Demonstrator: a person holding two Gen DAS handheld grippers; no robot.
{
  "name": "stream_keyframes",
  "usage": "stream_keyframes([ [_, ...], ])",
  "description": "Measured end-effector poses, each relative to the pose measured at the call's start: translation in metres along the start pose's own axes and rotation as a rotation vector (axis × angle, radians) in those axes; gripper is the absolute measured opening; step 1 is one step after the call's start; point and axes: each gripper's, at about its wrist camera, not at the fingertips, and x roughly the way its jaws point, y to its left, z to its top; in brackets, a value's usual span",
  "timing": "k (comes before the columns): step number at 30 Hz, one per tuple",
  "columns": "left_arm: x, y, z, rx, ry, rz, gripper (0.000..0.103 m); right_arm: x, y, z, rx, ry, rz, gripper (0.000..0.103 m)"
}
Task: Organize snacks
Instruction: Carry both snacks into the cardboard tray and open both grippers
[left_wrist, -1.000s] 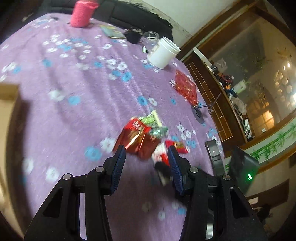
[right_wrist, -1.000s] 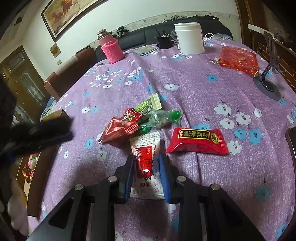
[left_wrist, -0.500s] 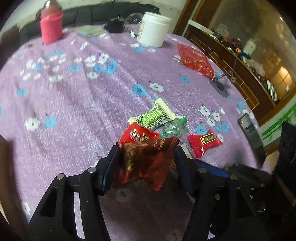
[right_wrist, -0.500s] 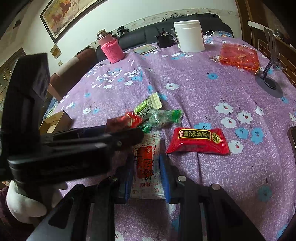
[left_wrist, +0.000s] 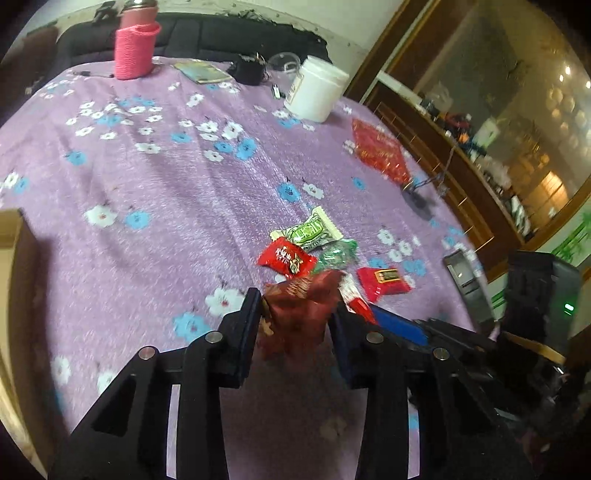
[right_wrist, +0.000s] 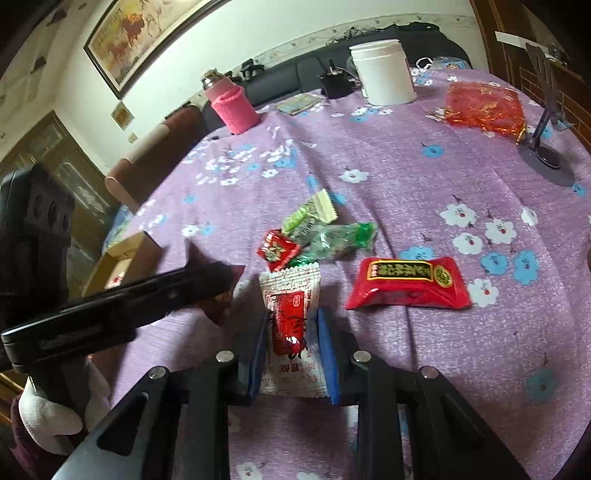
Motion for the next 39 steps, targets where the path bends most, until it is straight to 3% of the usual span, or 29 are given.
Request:
stream_keyframes([
  [13,-0.095,0.018,-0.028,-0.101,-0.147,-0.1,0.034,-0.005,-0.006,0.0,0.041,-0.029,0.029,0.03],
  [20,-0.171,0.07,-0.071,-0.195,-0.253,0.013,0.034,-0.005,-0.004,0.0,0.046,-0.031,0.053,0.03],
  [28,-0.231,0.128,-0.123,-0.299,-0.313,0.154,0.034,-0.008,0.015,-0.002,0.043,-0.01,0.113,0.03],
  [32,-0.241,0.147,-0.142,-0.334,-0.311,0.211,0.034,-0.014,0.051,-0.002,0.015,0.003,0.18,0.03],
  [39,-0.225,0.153,-0.161,-0.31,-0.223,0.276,0.034,-0.001,0.142,-0.008,-0.135,0.06,0.257,0.03],
])
